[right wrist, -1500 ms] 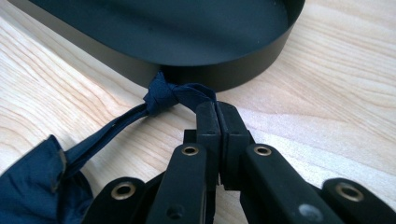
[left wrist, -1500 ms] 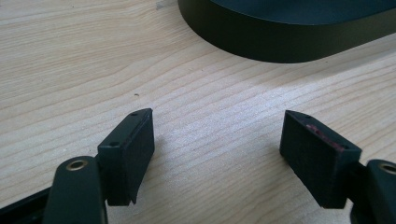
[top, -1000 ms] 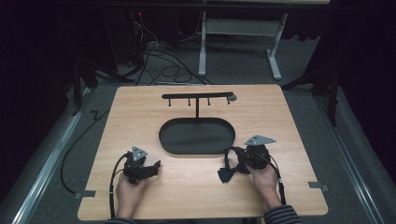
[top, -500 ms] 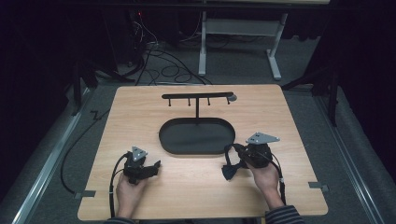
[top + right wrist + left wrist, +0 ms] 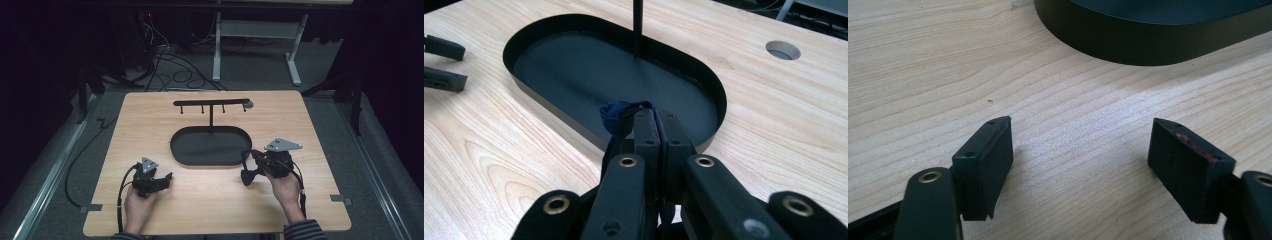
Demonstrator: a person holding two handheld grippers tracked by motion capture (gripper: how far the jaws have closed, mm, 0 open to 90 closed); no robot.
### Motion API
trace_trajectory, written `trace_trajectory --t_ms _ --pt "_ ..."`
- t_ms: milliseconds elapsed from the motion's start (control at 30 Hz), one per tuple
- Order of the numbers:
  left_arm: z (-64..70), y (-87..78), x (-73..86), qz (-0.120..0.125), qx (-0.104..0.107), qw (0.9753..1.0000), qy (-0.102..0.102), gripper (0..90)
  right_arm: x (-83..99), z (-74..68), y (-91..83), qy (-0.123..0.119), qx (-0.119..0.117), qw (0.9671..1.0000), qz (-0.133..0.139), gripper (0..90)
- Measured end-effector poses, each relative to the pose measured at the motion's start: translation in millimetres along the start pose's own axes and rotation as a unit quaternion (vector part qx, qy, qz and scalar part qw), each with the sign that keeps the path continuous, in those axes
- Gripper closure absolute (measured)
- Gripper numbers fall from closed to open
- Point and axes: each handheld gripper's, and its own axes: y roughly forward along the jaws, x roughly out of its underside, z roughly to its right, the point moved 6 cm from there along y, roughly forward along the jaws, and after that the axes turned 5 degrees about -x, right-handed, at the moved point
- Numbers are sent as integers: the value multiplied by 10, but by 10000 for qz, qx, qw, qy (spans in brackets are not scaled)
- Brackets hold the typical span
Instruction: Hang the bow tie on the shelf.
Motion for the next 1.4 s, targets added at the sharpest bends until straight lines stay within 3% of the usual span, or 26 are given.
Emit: trace_trajectory --t_ms 567,733,1000,1300,1400 --pt "19 13 -12 -8 54 10000 54 262 -229 -115 -134 8 273 9991 310 900" --pt "20 13 -11 6 55 10000 67 258 -305 -123 -186 -5 188 9990 400 900" --pt "23 10 -9 0 64 10000 65 258 -444 -108 -124 -271 186 9987 401 900" --pt "26 11 -10 0 76 9999 78 257 -530 -57 -71 -210 187 9984 491 900" --pt "34 14 -13 2 99 9999 96 257 -602 -57 -29 -116 116 9975 687 900"
